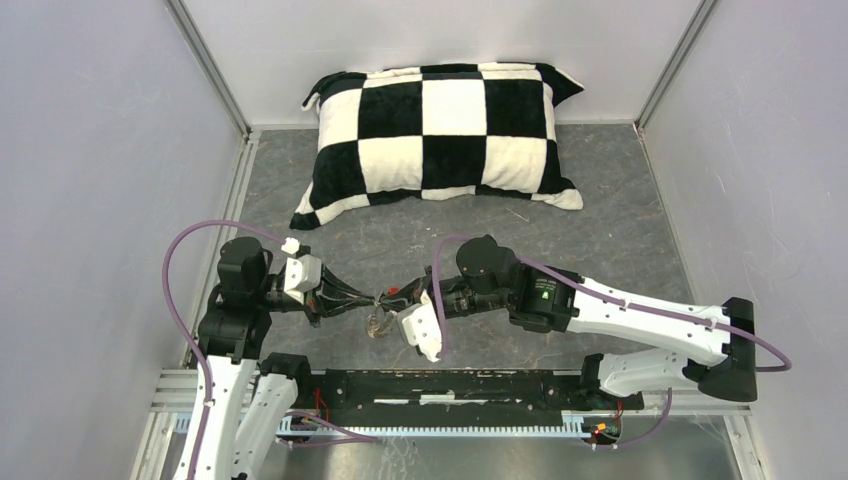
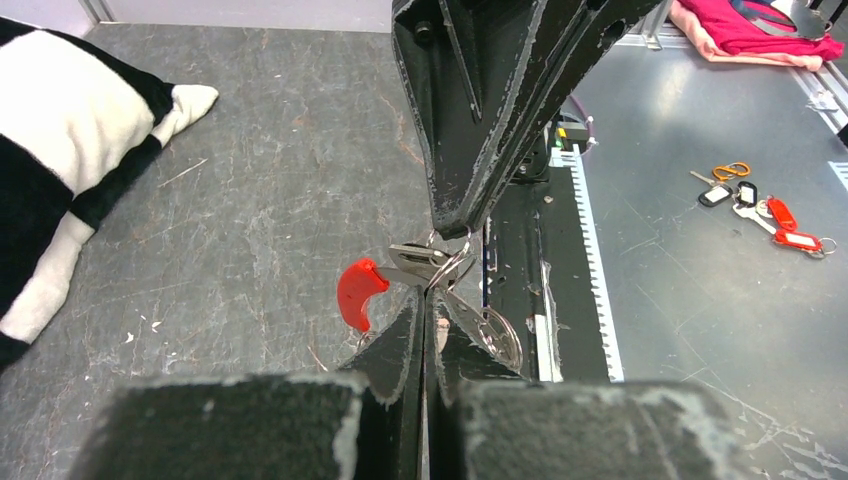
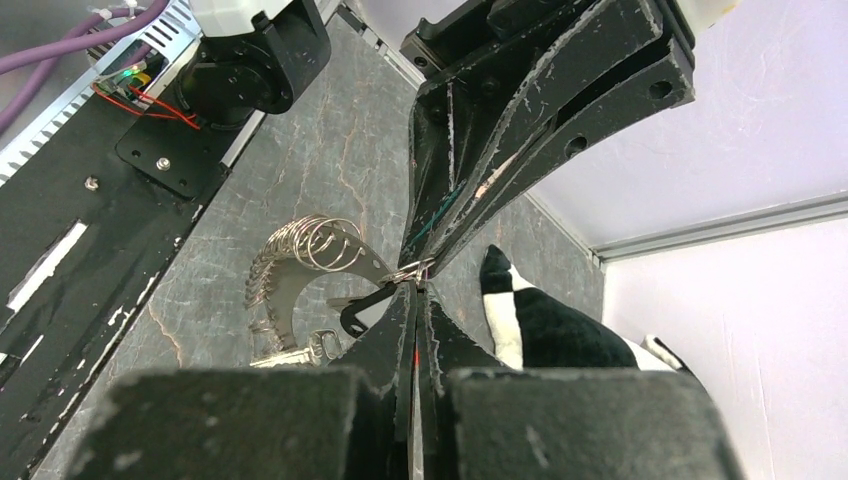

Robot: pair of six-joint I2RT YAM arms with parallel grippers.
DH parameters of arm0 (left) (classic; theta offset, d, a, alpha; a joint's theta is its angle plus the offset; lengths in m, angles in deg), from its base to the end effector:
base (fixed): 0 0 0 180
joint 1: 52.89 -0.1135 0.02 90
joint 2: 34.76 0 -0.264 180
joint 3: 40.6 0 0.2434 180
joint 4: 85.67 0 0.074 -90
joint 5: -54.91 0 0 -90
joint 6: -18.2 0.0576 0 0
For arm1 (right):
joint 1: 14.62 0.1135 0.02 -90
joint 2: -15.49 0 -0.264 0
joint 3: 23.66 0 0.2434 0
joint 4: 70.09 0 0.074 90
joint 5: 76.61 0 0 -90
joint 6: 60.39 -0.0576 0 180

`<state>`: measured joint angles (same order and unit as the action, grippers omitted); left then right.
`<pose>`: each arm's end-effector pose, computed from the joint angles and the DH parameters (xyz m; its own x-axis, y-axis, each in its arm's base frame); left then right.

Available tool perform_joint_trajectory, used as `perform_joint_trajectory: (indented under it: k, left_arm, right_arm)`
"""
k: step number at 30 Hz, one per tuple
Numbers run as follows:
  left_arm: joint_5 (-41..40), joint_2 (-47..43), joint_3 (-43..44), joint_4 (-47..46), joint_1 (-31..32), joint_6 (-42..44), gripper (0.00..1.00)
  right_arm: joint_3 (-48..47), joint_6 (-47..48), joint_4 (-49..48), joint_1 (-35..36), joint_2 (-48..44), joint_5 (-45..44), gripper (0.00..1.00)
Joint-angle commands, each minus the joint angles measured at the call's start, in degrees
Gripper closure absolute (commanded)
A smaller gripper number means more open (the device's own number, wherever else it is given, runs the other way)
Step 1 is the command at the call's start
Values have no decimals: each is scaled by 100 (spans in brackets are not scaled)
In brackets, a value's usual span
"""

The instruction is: Put the keys on the keyring

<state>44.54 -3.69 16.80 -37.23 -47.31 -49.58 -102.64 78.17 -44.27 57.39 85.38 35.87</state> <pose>0.0842 -0.0652 0.3259 0.0028 0.0681 -0.9977 0.9975 0.0700 0.0076 0.0691 0.2840 0.3632 0.6848 -0.1341 -0.7163 -0.7231 -0.2469 -0.6451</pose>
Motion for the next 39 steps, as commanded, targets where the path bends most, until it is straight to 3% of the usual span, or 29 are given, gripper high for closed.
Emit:
perform_joint_trajectory:
  k: [1, 22, 39]
  left_arm:
    - [88, -57, 169, -108, 6, 202, 98]
    - [210, -146, 143, -107, 6, 277, 98]
    - [209, -158, 160, -104, 6, 318, 98]
  right_arm:
    - [-310, -168, -331, 49, 80, -116, 100]
    - [-546, -607, -429, 45, 408, -340, 100]
    - [-936, -786, 102, 50, 817, -656, 100]
